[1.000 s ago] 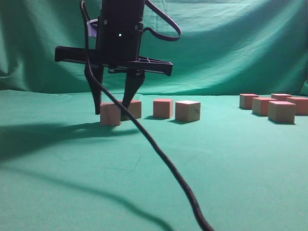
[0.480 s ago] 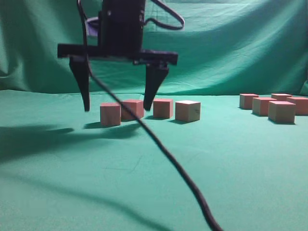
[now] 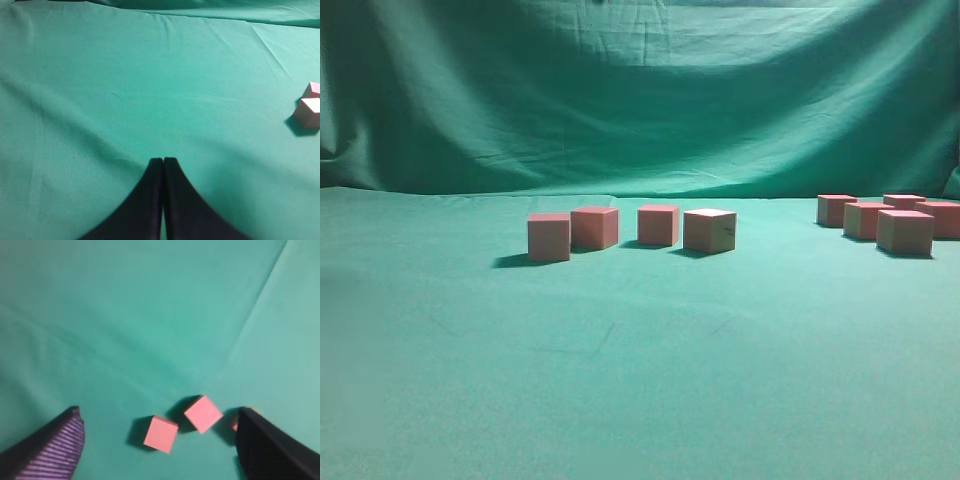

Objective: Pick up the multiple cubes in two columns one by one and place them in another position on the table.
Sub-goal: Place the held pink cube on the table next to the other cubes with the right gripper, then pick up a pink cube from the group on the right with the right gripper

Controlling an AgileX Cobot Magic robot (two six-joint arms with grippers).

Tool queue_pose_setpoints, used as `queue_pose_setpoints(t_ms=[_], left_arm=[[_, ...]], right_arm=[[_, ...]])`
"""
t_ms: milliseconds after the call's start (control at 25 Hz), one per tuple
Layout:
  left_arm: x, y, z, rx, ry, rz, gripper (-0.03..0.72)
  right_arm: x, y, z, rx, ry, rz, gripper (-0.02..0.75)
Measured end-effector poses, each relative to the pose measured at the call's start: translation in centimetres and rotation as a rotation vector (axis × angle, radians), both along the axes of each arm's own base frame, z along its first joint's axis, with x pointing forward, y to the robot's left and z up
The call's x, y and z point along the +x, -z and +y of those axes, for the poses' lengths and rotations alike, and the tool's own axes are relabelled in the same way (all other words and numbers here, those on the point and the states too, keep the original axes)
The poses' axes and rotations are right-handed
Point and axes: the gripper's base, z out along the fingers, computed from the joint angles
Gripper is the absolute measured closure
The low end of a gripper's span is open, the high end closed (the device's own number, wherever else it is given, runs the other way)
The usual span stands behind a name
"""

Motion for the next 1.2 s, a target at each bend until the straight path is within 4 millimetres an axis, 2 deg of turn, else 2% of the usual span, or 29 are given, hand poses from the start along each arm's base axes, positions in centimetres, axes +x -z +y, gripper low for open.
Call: queue_pose_setpoints(t_ms=[80, 160, 240, 320, 400, 520, 600, 800, 1000, 1200], left_arm=[[0.0, 0.0, 0.0, 0.0, 0.0, 0.0, 0.688], [0.0, 0.0, 0.0, 0.0, 0.0, 0.0, 0.688], [0.0, 0.0, 0.0, 0.0, 0.0, 0.0, 0.688], [0.0, 0.0, 0.0, 0.0, 0.0, 0.0, 0.688], [0.0, 0.0, 0.0, 0.0, 0.0, 0.0, 0.688], [0.0, 0.0, 0.0, 0.0, 0.0, 0.0, 0.688], [0.0, 0.0, 0.0, 0.0, 0.0, 0.0, 0.688], [0.0, 0.0, 0.0, 0.0, 0.0, 0.0, 0.688], [0.0, 0.0, 0.0, 0.0, 0.0, 0.0, 0.688], [0.0, 0.0, 0.0, 0.0, 0.0, 0.0, 0.688]], right_arm=[[-0.8, -2.8, -1.4, 0.013, 0.004, -0.072, 0.186], [-1.7, -5.7, -3.1, 0.046, 0.017, -0.13, 0.181], [-2.1, -7.4, -5.2, 0.062, 0.045, -0.154, 0.181], [-2.2, -8.0, -7.7, 0.051, 0.09, -0.153, 0.181], [-2.0, -7.5, -10.6, 0.015, 0.147, -0.126, 0.181], [-1.7, -5.7, -14.2, -0.046, 0.236, -0.063, 0.181], [-1.5, -3.8, -16.4, -0.092, 0.295, -0.002, 0.181], [-0.9, 2.4, -20.6, -0.203, 0.403, 0.18, 0.181], [-0.6, 7.8, -22.9, -0.188, 0.454, 0.242, 0.181], [0.3, 11.5, -23.9, -0.15, 0.494, 0.264, 0.181]])
